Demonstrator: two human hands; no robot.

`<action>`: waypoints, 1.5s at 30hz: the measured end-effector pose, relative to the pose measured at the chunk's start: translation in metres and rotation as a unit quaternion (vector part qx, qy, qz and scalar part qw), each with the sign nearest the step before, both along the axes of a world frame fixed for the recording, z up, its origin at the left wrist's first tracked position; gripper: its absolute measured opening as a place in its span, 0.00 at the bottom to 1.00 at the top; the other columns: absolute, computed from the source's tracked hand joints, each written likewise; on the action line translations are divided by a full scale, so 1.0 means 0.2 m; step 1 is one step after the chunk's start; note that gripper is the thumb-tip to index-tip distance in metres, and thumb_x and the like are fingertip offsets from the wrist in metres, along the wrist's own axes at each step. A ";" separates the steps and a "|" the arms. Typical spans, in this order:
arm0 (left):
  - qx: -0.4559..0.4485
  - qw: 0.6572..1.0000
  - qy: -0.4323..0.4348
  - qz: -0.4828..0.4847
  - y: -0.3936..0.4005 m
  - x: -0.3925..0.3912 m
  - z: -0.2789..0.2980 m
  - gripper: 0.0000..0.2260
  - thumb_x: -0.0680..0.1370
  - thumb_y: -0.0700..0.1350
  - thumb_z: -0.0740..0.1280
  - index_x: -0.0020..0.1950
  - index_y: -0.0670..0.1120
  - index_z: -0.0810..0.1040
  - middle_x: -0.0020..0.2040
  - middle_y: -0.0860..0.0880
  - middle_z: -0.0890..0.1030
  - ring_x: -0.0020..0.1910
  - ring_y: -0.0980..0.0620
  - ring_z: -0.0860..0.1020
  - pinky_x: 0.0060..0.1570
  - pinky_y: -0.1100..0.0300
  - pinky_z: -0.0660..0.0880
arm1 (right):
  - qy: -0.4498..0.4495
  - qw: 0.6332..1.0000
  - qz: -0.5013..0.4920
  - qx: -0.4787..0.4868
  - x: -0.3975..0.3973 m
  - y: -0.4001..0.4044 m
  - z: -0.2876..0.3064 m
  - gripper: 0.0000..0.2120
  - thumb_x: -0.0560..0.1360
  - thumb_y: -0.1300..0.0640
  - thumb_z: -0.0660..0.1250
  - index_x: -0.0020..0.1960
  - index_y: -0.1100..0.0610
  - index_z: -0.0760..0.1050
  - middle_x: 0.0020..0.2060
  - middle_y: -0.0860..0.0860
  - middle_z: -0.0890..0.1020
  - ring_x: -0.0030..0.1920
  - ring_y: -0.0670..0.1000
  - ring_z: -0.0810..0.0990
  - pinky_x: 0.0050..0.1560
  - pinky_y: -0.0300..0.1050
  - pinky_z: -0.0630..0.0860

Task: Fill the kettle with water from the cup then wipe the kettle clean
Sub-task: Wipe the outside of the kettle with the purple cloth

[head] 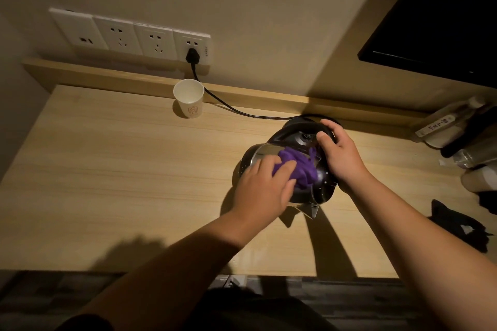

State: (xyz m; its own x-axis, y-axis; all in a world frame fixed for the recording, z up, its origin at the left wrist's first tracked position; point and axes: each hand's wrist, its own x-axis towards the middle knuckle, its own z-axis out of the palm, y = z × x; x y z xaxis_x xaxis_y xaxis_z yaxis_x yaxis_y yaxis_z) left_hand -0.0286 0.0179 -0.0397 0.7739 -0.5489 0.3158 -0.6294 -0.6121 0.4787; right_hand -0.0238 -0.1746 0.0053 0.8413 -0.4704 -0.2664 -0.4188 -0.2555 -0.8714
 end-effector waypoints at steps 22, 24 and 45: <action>-0.029 0.997 -0.045 -0.052 -0.03 -0.04 0.02 0.17 0.77 0.51 0.61 0.64 0.48 0.73 0.56 0.44 0.76 0.52 0.47 0.75 0.50 0.53 0.74 | 0.041 0.989 -0.117 0.083 0.02 0.01 -0.03 0.18 0.83 0.58 0.61 0.71 0.50 0.69 0.55 0.52 0.77 0.49 0.49 0.80 0.42 0.42 0.80; -0.015 0.997 -0.050 -0.054 -0.02 -0.05 0.00 0.17 0.78 0.51 0.60 0.65 0.48 0.71 0.57 0.44 0.76 0.54 0.46 0.75 0.51 0.53 0.74 | 0.051 0.989 -0.113 0.081 0.01 0.00 -0.03 0.18 0.83 0.58 0.60 0.72 0.49 0.68 0.56 0.52 0.77 0.50 0.49 0.80 0.41 0.41 0.80; -0.002 0.998 0.039 0.051 0.11 0.14 -0.07 0.16 0.78 0.50 0.63 0.65 0.49 0.74 0.57 0.46 0.75 0.53 0.48 0.75 0.50 0.56 0.73 | 0.061 0.970 -0.198 0.124 0.05 -0.02 -0.03 0.14 0.82 0.59 0.61 0.66 0.50 0.71 0.50 0.53 0.78 0.48 0.54 0.80 0.44 0.48 0.79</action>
State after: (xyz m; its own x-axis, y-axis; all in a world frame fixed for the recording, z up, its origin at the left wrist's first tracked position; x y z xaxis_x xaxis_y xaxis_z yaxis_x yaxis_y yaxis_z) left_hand -0.0006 0.0406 -0.0541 0.8480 -0.4654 0.2534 -0.5246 -0.6692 0.5263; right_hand -0.0137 -0.1789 0.0001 0.5621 -0.6598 -0.4986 -0.5455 0.1573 -0.8232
